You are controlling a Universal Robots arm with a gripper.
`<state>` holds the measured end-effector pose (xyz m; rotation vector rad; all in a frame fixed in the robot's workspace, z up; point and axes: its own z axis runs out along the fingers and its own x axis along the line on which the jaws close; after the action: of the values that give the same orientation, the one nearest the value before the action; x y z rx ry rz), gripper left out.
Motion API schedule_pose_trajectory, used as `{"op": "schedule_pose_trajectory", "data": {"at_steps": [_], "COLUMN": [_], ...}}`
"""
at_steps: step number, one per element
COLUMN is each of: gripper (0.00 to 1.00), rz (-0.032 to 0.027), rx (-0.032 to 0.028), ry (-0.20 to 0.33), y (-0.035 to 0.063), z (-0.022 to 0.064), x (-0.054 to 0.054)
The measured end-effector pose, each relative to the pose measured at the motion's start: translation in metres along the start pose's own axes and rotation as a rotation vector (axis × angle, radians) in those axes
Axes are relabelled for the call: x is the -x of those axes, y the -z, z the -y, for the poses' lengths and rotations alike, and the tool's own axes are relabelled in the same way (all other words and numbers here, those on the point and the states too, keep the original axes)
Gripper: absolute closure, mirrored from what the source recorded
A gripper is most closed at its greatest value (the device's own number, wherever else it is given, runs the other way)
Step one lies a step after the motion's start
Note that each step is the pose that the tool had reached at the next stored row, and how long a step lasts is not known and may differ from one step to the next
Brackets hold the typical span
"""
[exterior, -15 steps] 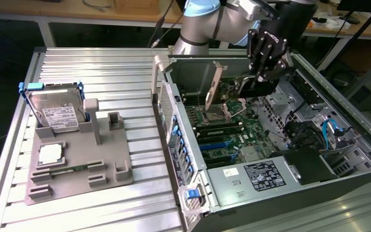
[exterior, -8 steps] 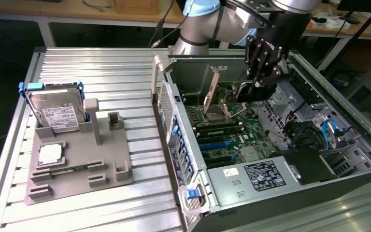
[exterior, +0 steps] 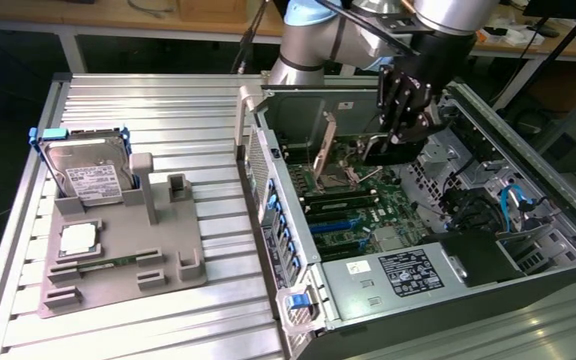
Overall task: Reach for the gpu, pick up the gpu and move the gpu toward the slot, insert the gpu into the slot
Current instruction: 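Insert the gpu into the slot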
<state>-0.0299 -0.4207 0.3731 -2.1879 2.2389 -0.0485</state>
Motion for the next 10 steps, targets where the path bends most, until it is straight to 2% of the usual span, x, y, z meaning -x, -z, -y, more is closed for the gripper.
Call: {"op": "schedule_pose_trajectory", "data": {"at_steps": [4,10], "gripper": [0.73,0.73], "rz": [0.0002,-0.0001], "rx": [-0.0007,-0.0006], "ry": [0.0,0.0], "y": [-0.0033,-0.0142], "z": [-0.0131,-0.0136], "x": [-0.001,-0.006]}}
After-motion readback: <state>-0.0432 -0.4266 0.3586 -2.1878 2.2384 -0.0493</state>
